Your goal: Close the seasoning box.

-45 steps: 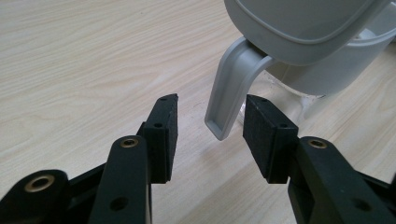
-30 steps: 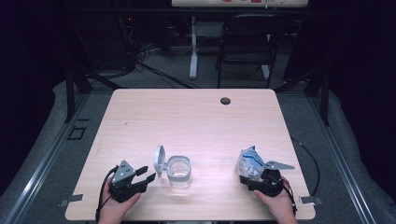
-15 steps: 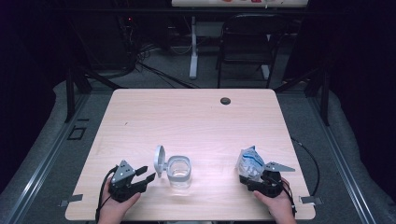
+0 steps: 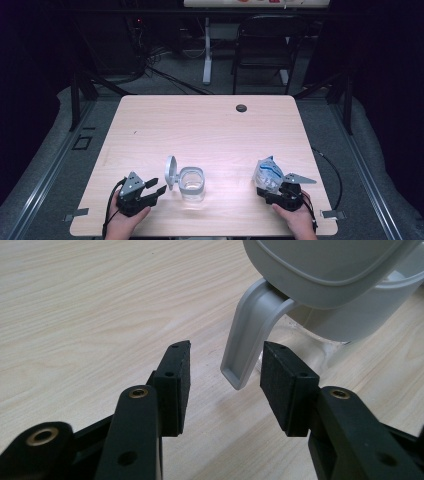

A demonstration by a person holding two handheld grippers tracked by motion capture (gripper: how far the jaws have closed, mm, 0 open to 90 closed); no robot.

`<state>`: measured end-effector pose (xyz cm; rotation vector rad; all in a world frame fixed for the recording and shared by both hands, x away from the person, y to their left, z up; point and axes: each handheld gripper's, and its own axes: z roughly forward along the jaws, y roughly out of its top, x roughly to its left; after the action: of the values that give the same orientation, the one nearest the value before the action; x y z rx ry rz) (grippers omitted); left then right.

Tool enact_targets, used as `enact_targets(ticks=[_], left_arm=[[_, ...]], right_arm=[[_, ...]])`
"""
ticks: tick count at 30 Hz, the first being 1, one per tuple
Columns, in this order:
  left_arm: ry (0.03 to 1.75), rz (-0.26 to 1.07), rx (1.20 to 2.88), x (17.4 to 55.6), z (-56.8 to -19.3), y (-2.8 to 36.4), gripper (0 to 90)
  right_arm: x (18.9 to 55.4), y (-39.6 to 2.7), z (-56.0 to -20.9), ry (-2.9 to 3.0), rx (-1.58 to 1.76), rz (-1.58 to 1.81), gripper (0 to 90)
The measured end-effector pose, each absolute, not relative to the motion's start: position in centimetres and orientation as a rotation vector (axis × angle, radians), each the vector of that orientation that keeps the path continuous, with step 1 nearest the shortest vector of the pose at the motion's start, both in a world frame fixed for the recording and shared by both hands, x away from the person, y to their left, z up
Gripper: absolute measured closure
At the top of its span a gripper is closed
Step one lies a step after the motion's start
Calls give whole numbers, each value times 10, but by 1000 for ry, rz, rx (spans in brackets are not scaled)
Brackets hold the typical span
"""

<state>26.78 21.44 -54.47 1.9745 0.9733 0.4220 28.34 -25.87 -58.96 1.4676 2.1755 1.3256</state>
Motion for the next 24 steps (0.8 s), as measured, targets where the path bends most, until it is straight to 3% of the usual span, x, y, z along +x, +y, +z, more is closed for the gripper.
enact_targets(ticks=[24], left_arm=[[972, 428, 1967, 268, -545, 216, 558]], right_arm=[[283, -255, -589, 2189, 1419, 1338, 495]])
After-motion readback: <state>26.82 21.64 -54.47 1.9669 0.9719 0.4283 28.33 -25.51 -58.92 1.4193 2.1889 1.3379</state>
